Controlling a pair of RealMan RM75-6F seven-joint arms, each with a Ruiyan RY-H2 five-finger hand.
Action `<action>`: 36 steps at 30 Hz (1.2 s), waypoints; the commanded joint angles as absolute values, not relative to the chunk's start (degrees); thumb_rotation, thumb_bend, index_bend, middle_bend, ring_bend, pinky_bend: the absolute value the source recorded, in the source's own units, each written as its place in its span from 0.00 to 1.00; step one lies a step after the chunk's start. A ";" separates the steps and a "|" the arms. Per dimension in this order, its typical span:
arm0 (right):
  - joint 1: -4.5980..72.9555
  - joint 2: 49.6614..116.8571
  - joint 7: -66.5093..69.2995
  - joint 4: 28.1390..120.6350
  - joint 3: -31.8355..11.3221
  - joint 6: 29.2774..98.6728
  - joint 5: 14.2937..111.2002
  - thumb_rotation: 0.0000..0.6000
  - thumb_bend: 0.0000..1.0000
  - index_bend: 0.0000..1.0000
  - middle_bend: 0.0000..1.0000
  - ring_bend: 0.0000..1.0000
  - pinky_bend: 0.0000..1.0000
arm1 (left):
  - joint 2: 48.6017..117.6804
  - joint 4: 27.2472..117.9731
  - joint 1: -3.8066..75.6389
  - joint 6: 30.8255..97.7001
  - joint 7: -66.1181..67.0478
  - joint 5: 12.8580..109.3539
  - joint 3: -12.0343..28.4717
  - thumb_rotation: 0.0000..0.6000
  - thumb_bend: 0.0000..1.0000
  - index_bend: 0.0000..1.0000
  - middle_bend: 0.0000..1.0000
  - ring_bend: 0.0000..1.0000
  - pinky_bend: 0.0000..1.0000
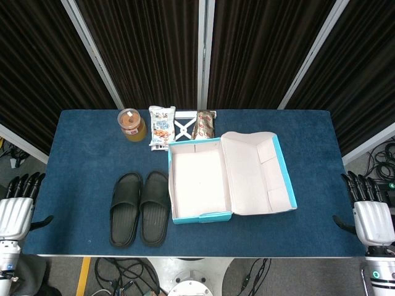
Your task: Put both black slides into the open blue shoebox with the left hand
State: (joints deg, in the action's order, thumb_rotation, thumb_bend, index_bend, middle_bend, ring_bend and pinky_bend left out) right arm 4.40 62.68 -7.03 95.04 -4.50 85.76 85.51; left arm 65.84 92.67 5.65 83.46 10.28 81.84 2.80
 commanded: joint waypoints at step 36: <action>3.92 60.01 -4.51 94.92 -4.77 86.55 85.76 1.00 0.02 0.00 0.02 0.00 0.00 | 67.01 100.57 33.48 46.39 6.33 69.07 10.43 1.00 0.00 0.10 0.13 0.68 0.80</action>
State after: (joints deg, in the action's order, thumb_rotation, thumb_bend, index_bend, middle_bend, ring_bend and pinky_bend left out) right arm 3.93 60.02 -4.58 94.97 -4.81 86.62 85.82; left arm 65.61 99.34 31.09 49.11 5.02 71.92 10.19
